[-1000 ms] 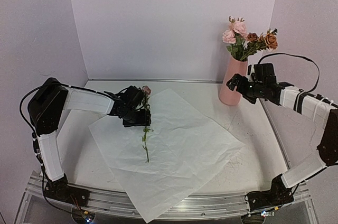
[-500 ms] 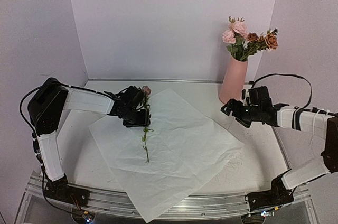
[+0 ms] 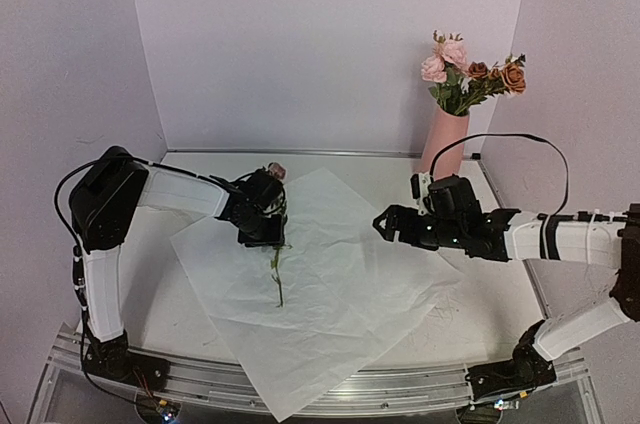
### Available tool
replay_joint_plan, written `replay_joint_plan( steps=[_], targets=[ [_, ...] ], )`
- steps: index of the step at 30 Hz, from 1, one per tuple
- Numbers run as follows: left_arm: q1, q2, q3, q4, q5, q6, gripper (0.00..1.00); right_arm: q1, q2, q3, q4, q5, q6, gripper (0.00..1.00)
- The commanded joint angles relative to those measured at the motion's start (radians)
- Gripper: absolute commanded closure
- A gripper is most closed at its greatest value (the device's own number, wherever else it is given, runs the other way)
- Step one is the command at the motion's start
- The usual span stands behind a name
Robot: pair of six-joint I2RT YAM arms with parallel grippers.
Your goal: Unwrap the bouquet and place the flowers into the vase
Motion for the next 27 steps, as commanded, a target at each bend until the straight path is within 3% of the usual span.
replay_joint_plan(
  steps=[1, 10, 17, 27],
  targets=[
    [-0.023, 0.047, 0.069, -0.064, -0.036, 0.001, 0.59, 0.051, 0.051, 0.062, 0.046, 0.041, -0.012, 0.08],
    [-0.075, 0.091, 0.174, -0.202, -0.208, 0.008, 0.71, 0.091, 0.096, 0.081, 0.051, 0.052, 0.003, 0.08],
    [-0.095, 0.053, 0.202, -0.228, -0.249, 0.017, 0.93, 0.091, 0.109, 0.084, 0.051, 0.053, 0.006, 0.08],
    [-0.107, -0.122, 0.161, -0.199, -0.251, 0.014, 1.00, 0.091, 0.188, 0.182, 0.052, -0.093, 0.035, 0.09]
  ],
)
